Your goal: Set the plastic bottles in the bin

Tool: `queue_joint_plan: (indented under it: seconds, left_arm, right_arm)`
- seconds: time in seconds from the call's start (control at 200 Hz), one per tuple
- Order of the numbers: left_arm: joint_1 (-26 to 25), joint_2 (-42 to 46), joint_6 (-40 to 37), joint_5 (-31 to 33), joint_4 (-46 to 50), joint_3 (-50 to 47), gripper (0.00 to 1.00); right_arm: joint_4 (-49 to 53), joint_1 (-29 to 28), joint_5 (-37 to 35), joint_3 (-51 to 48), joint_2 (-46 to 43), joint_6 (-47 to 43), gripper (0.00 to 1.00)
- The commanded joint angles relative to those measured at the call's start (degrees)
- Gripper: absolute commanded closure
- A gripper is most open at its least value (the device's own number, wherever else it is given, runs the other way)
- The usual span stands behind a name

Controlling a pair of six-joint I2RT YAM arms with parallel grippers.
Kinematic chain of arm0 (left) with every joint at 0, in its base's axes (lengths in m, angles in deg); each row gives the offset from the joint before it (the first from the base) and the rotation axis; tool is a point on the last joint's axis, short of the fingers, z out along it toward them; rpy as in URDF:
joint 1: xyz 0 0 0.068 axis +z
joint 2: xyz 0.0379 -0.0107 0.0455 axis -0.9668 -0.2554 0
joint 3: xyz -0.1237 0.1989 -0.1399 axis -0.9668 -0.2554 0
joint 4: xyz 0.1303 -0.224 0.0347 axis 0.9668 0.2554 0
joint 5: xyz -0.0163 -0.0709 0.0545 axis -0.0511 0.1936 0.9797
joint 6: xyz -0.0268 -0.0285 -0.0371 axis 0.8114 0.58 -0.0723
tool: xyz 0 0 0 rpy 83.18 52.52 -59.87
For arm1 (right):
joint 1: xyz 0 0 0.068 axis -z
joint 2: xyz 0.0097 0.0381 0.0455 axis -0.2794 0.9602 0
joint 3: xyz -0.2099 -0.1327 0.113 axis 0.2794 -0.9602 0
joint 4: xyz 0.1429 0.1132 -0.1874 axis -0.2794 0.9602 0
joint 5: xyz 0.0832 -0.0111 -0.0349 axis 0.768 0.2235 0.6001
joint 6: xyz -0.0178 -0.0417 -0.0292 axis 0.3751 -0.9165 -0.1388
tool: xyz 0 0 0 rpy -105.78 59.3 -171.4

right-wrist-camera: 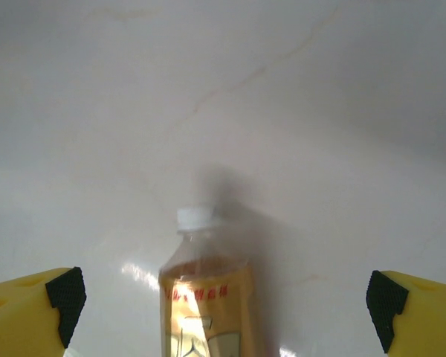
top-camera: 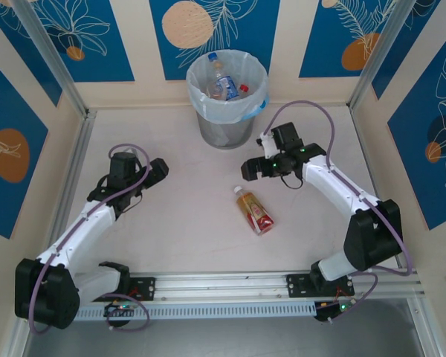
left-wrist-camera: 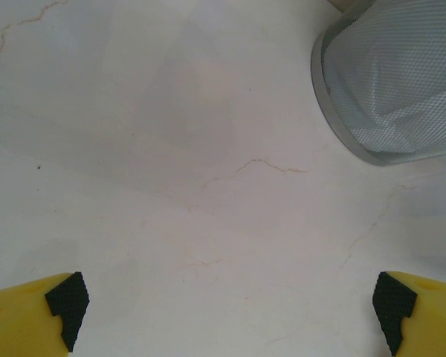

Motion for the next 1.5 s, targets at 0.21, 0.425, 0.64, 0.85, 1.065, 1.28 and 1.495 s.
queue_joint_plan:
  seconds: [0.21, 0.425, 0.64, 0.85, 1.065, 1.28, 1.495]
  left_arm:
    - [0.7, -1.5, -1.4, 1.2, 2.3, 2.2, 0.01]
    - [0.6, -2.6, -1.4, 1.3, 2.6, 2.5, 0.01]
    - [0.6, -4.0, -1.4, 1.0, 2.3, 3.2, 0.01]
    - [0.6, -4.7, -1.7, 1.1, 2.3, 3.3, 0.01]
    - [0.6, -5.6, -2.7, 2.8, 3.0, 4.3, 0.0]
    - [0.7, -6.8, -3.4, 3.6, 3.9, 6.1, 0.01]
    - [0.6, -7.9, -3.0, 3.7, 3.5, 6.5, 0.0]
  right_arm:
    - [8.8, -8.9, -5.9, -1.0, 8.2, 2.4, 0.01]
    - [10.4, -13.0, -9.7, -2.3, 12.4, 3.8, 0.0]
    - [10.1, -13.5, -9.8, -3.5, 14.2, 5.0, 0.02]
    - [9.4, -13.7, -12.1, -4.6, 15.2, 5.3, 0.14]
    - [8.8, -14.2, -12.4, -4.9, 14.6, 5.3, 0.26]
    - [5.9, -14.1, -13.6, -7.2, 10.2, 6.3, 0.4]
    - [2.5, -12.9, -14.0, -9.6, 4.9, 6.5, 0.45]
